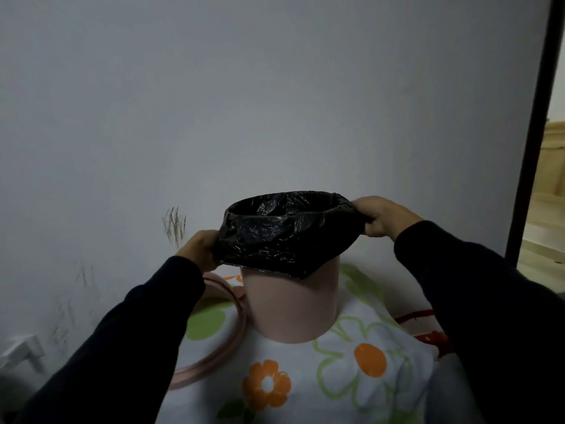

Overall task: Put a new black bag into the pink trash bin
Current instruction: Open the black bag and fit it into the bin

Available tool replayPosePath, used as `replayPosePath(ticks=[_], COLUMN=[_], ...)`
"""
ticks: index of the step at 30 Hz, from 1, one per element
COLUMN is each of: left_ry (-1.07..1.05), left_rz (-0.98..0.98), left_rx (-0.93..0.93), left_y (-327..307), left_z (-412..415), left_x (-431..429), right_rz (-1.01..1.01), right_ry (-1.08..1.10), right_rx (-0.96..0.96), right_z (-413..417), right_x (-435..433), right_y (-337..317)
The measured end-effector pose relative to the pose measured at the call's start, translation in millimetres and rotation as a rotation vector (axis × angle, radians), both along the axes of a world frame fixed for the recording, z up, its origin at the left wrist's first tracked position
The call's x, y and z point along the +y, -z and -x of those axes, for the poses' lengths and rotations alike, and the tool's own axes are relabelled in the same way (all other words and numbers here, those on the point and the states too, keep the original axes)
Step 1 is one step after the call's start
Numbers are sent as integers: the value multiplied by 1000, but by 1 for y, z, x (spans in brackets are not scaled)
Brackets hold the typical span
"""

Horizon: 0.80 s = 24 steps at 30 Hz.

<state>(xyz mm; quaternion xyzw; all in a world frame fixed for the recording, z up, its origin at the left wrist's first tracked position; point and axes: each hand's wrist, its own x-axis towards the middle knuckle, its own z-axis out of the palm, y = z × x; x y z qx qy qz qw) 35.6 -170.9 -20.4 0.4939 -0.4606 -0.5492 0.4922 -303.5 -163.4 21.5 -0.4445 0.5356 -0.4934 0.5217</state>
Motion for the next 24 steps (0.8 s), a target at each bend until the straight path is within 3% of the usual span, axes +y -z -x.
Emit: replayPosePath(ticks=[6,9,11,15,20,22,24], left_ry=[-40,-150,-148,-213,-501,-416,-205], left_rz=[61,47,41,89,504,641,637], left_rx=[14,-55,-113,-49,-206,-279,-469], left_y=[22,17,14,-2,-65,-95,-123], left_z=[10,21,24,18,13,26,49], left_x=[1,7,9,10,16,26,38], right_rz=[113,86,53,45,355,471,473], right_ry=[182,240,204,-13,363,238,-52], right_rx=[-2,-217,-258,-205,188,193,309], right_z=[-10,-19,-25,-30,-20,-30,-45], right_x=[-13,-29,-34,-23,-27,-23,-9], right_y=[9,19,25,19,-39,-68,-90])
